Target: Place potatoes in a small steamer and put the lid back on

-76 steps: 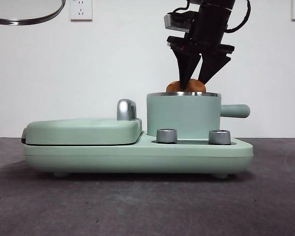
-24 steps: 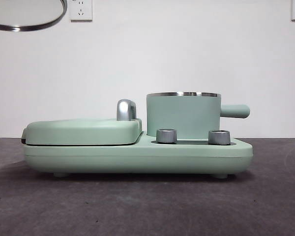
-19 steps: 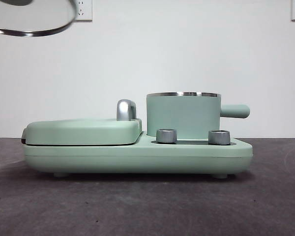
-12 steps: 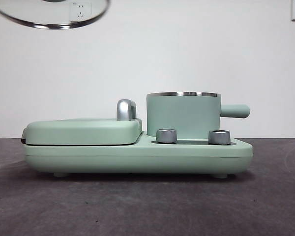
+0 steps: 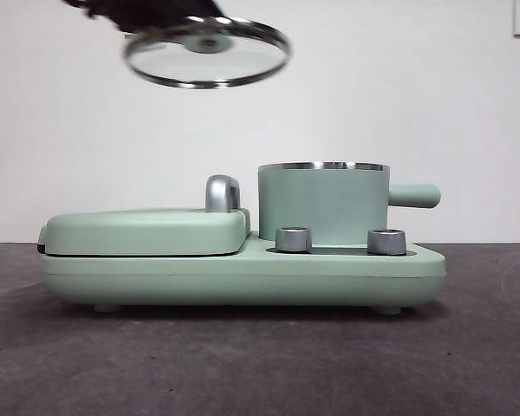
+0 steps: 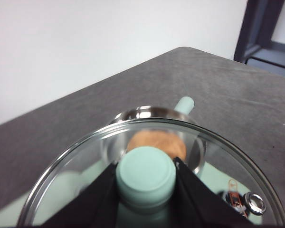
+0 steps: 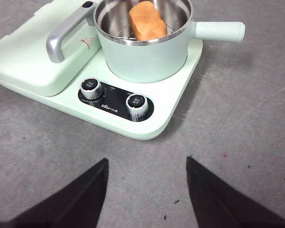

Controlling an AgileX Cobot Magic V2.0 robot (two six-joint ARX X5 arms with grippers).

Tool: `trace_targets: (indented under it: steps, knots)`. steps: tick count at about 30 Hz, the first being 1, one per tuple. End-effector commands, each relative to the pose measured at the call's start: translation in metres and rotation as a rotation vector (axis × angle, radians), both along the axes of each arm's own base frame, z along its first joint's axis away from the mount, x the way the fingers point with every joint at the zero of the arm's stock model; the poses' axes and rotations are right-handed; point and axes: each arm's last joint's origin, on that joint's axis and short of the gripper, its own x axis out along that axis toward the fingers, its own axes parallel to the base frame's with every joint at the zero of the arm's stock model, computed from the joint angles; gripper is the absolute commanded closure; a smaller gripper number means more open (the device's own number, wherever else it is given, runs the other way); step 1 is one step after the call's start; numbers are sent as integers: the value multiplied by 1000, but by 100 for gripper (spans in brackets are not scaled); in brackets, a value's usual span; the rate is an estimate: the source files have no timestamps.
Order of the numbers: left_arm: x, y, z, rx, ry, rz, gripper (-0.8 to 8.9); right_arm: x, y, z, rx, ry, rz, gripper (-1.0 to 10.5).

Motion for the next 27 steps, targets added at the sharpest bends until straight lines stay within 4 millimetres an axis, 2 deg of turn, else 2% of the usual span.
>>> trace_targets:
  steps: [1, 7, 13, 19, 27]
  knots:
    - [20, -21, 14, 9, -74, -35, 804, 0, 0, 2, 12, -3, -4, 697]
    - [58, -61, 15, 36, -98, -79, 804, 0, 0, 2, 11, -4, -7, 697]
    - [92, -90, 1, 47, -89, -92, 804, 0, 0, 2, 15, -2, -9, 697]
    - [111, -104, -20, 42, -96, -93, 804, 0, 0, 2, 15, -2, -9, 697]
    - [121, -112, -40, 36, -85, -122, 804, 0, 0, 2, 20, 2, -13, 697]
